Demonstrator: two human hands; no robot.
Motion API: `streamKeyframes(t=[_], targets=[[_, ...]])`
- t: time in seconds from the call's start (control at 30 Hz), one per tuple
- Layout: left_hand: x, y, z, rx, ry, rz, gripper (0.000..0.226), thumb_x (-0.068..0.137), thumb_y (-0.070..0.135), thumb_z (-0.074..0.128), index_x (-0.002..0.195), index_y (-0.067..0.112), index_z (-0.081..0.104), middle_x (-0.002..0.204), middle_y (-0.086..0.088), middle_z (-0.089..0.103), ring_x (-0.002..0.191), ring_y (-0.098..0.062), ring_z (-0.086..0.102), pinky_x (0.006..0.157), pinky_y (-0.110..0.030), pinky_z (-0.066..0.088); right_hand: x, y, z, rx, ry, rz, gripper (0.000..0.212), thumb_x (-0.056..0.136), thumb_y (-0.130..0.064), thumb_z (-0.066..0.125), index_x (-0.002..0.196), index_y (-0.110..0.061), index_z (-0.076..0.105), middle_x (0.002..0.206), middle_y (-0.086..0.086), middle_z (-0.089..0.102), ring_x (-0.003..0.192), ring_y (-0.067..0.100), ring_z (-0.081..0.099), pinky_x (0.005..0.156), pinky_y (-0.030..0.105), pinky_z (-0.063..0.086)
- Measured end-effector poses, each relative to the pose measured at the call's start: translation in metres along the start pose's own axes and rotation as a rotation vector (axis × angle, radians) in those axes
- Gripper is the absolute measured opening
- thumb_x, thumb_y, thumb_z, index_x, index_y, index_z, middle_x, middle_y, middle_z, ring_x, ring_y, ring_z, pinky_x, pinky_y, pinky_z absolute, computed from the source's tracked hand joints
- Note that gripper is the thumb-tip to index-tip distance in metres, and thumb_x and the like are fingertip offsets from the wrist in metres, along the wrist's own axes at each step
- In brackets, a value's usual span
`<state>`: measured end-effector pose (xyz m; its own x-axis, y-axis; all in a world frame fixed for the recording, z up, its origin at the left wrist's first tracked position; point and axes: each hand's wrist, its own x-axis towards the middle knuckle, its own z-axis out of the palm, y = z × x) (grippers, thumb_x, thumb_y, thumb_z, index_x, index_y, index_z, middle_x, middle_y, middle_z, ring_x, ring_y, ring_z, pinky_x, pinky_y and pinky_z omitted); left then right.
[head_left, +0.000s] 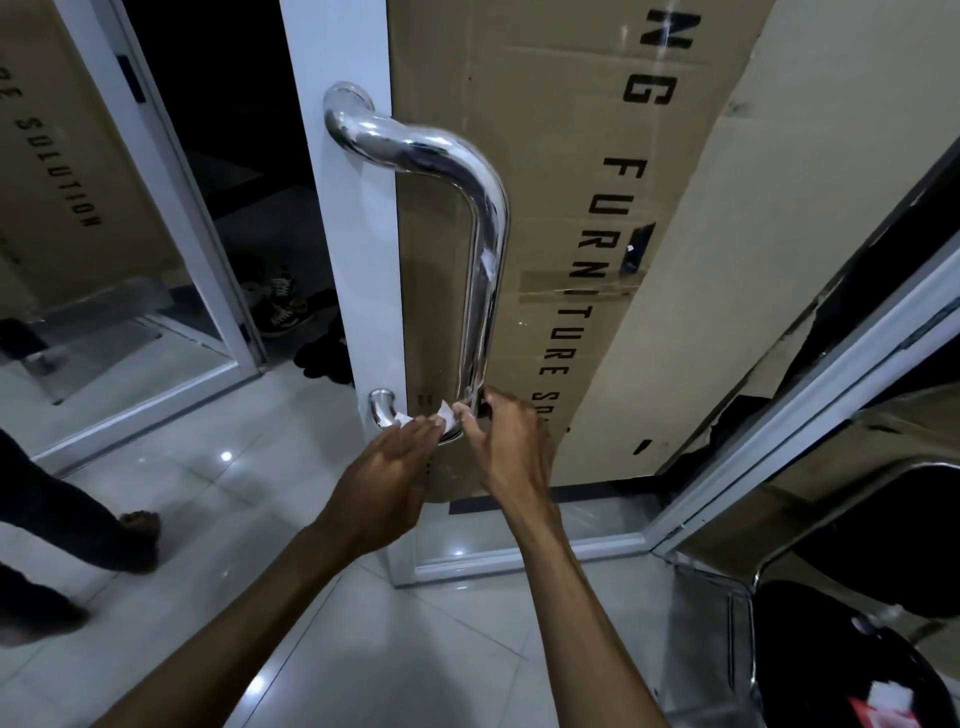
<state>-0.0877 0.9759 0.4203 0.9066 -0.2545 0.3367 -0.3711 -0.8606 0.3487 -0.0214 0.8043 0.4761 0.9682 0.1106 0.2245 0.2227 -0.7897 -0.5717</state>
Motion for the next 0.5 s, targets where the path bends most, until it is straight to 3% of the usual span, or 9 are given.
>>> streamKeyframes(t=[0.17,0.33,0.5], targets=[[-0.008,-0.017,0.014,0.174,0.073,0.005,0.08,0.079,0.0,0.066,0.156,0.003,0.042,0.163,-0.015,0.04,0.154,-0.031,0.033,0.123,-0.058,0.032,0.003,-0.001,-0.002,-0.033,0.008,0.001,0.027,0.101,-0.047,0.061,0.106,-0.022,0.071,0.089,-0.006,0.067,0.076,0.007,0.057,0.066,0.021,0.043],[-0.011,-0.005,0.023,0.218,0.061,0.052,0.069,0.09,0.017,0.042,0.157,0.002,0.039,0.165,-0.017,0.035,0.155,-0.033,0.03,0.124,-0.058,0.03,0.004,-0.001,-0.001,-0.008,-0.001,0.02,0.027,0.102,-0.046,0.06,0.104,-0.022,0.072,0.088,-0.007,0.068,0.069,0.004,0.055,0.055,0.012,0.034],[-0.015,-0.025,0.019,0.185,0.062,-0.02,0.081,0.079,0.003,0.056,0.158,0.003,0.036,0.167,-0.016,0.03,0.159,-0.031,0.022,0.126,-0.058,0.026,0.007,-0.001,0.0,-0.051,-0.017,0.05,0.03,0.102,-0.049,0.059,0.106,-0.022,0.071,0.082,-0.01,0.06,0.065,0.004,0.053,0.053,0.013,0.032]])
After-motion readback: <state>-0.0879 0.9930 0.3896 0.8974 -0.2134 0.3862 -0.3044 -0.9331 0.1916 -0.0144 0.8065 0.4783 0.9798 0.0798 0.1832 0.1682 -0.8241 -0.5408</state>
